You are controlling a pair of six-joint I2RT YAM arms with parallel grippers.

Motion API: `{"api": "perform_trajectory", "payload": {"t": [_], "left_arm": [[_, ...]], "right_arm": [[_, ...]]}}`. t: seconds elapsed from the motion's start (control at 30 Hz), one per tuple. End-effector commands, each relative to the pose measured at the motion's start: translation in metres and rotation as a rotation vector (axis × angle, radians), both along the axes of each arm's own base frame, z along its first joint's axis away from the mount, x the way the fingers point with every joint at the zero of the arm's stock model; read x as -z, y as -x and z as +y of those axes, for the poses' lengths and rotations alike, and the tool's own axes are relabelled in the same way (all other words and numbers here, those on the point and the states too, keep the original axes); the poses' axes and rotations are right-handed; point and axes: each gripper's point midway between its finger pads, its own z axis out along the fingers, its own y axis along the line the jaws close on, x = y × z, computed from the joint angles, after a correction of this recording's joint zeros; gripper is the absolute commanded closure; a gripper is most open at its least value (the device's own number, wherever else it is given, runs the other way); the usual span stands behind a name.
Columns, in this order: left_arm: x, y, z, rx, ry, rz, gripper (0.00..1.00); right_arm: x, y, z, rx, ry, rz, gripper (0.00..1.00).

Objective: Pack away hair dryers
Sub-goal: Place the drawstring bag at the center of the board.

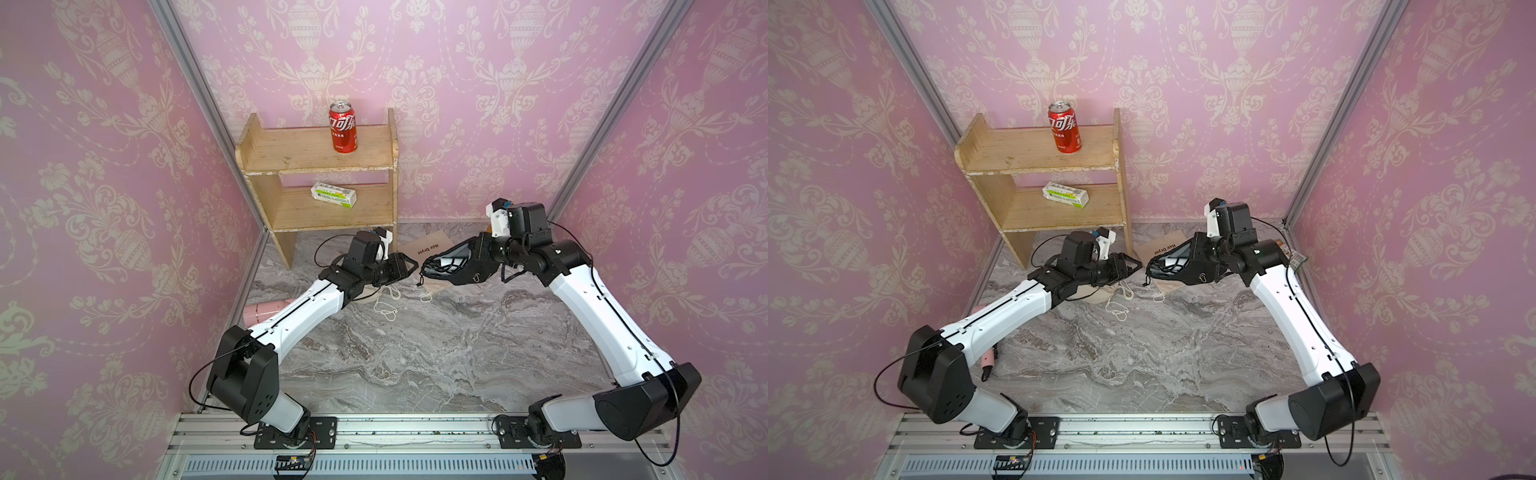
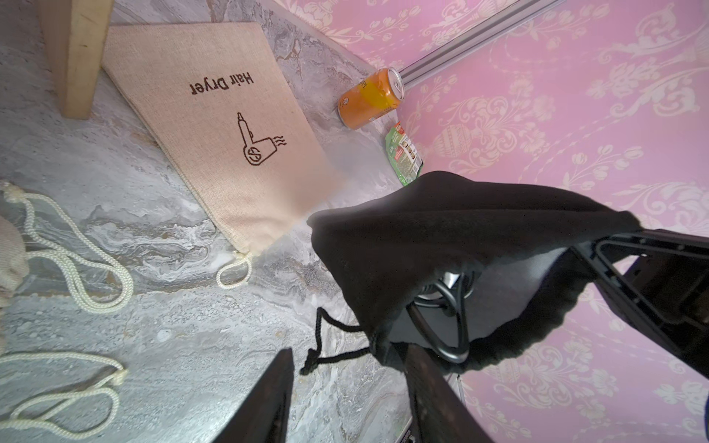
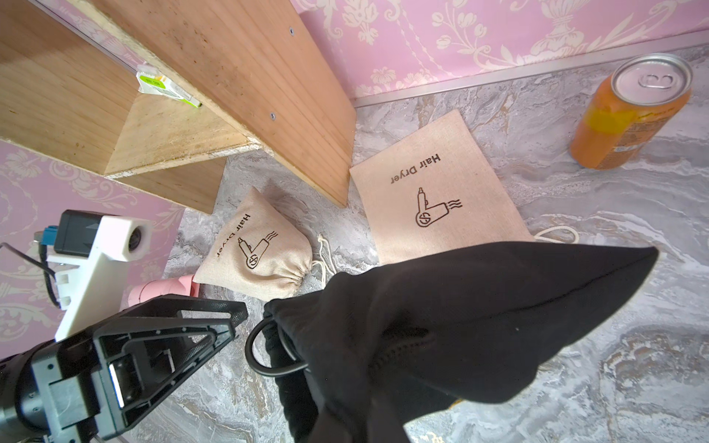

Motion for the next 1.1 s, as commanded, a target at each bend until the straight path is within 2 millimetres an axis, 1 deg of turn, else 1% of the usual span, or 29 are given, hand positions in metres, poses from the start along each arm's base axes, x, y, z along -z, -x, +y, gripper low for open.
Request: {"api": "perform_trajectory", "payload": {"t": [0.0, 0.2, 0.63, 0.8, 1.07], "left_arm": [[-0.016, 0.005, -0.003, 0.008, 0.065, -0.011, 0.50], [-0.012, 0.006, -0.009, 0.018, 0.067, 0.002, 0.51], [-0.002, 0.010, -0.023, 0.058, 0.063, 0.027, 0.58], [0.005, 0.008, -0.026, 0.061, 0.061, 0.041, 0.59], [0.011, 0.003, -0.032, 0.063, 0.063, 0.048, 0.59]], "right_arm": [[-0.035, -0.010, 0.000, 0.019, -0.038, -0.103, 1.00], [-0.034, -0.011, 0.001, 0.022, -0.041, -0.101, 1.00], [-0.033, -0.014, 0.001, 0.025, -0.039, -0.099, 1.00], [-0.034, -0.013, 0.001, 0.023, -0.039, -0.101, 1.00], [-0.034, -0.012, 0.001, 0.020, -0.042, -0.101, 1.00]]}}
